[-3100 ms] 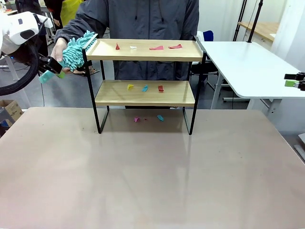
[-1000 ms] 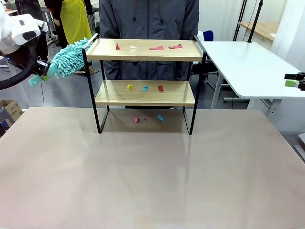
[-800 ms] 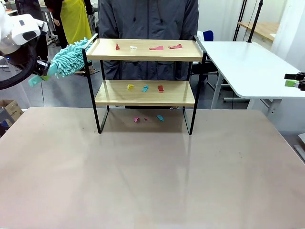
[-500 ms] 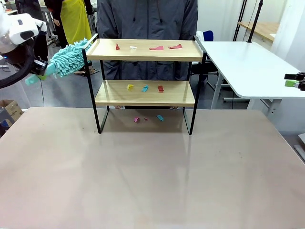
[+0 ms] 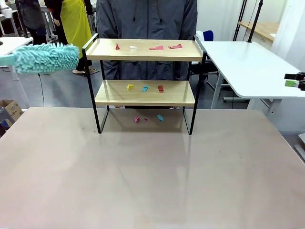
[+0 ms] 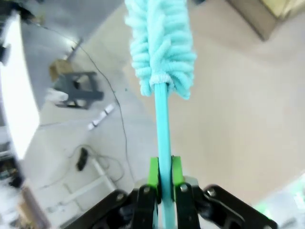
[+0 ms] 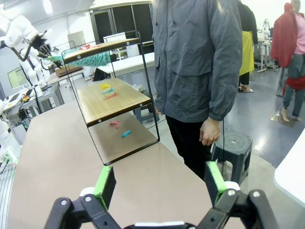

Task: Clean the shelf.
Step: Clean the specific section of the Shelf indicated by the human with the Duster.

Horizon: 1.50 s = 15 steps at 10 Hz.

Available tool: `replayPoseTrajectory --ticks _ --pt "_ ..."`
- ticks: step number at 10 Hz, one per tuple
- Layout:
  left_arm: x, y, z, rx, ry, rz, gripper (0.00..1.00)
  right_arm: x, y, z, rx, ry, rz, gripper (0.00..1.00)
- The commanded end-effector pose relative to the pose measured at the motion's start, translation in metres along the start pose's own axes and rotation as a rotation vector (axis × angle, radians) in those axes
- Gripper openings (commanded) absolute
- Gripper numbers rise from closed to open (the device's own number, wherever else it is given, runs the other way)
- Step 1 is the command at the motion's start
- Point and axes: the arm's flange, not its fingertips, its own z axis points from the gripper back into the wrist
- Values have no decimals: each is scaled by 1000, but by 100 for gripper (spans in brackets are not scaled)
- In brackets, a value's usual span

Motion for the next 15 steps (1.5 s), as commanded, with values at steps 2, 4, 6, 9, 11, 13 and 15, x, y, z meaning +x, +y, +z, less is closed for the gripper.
replayPoseTrajectory --ticks 2,4,6,9,11,13,15 --pt "-25 5 23 -108 86 -456 13 2 1 -1 0 3 0 100" --pt "-44 -12 27 -170 172 -674 13 2 1 -1 0 3 0 100" --pt "-50 -34 25 -198 201 -861 13 2 1 -1 0 3 0 100" --pt "-47 -67 25 -273 136 -1038 13 2 1 -1 0 3 0 100" --pt "-41 -74 18 -313 102 -996 13 2 1 -1 0 3 0 100" --pt "-40 -74 20 -287 133 -1017 13 2 1 -1 0 3 0 100" --pt "-40 -74 20 -287 133 -1017 13 2 1 -1 0 3 0 100"
